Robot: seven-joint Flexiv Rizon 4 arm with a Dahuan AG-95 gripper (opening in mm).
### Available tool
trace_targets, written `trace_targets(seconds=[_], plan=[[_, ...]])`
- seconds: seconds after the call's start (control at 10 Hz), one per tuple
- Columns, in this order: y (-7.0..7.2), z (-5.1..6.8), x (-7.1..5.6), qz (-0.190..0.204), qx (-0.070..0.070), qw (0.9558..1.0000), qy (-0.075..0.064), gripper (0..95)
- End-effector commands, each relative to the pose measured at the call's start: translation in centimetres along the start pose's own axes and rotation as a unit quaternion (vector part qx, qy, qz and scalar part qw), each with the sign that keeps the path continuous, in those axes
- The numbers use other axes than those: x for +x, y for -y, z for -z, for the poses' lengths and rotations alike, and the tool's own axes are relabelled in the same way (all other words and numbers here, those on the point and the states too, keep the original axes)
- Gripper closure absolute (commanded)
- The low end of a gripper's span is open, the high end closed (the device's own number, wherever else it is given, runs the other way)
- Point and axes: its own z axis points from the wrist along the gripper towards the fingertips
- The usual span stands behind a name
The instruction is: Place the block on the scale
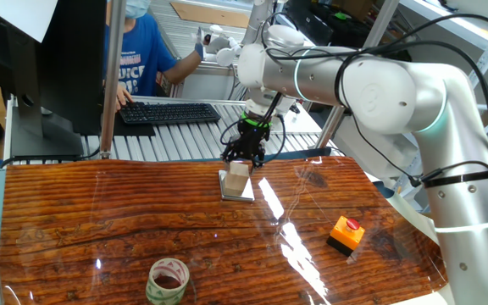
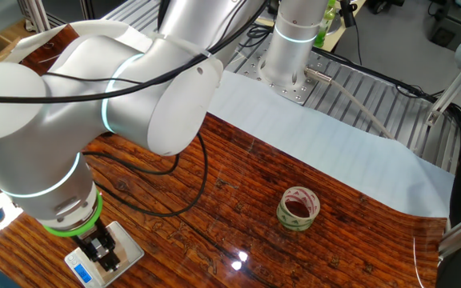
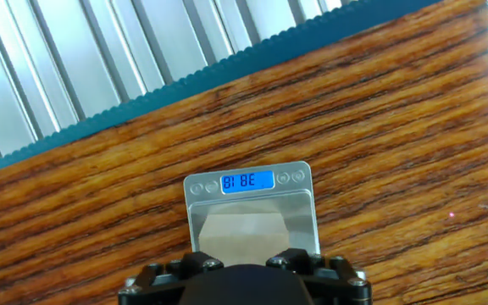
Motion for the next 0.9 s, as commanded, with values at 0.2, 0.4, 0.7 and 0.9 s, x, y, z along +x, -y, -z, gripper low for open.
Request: trace_targets(seconds=[0.2,0.4,0.7,0.9], plan=[[0.1,0.6,0.2,0.011,-0.001,0.9999,-0.001,19.0],[0.3,3.3,0.6,0.036,-0.001,0.9993,-0.011,38.0],[-0.3,6.8,2.9,0.044,0.001,0.999,-0.01,76.0],[-1.5,8.1,5.0,0.061,-0.007,0.998,-0.011,76.0]])
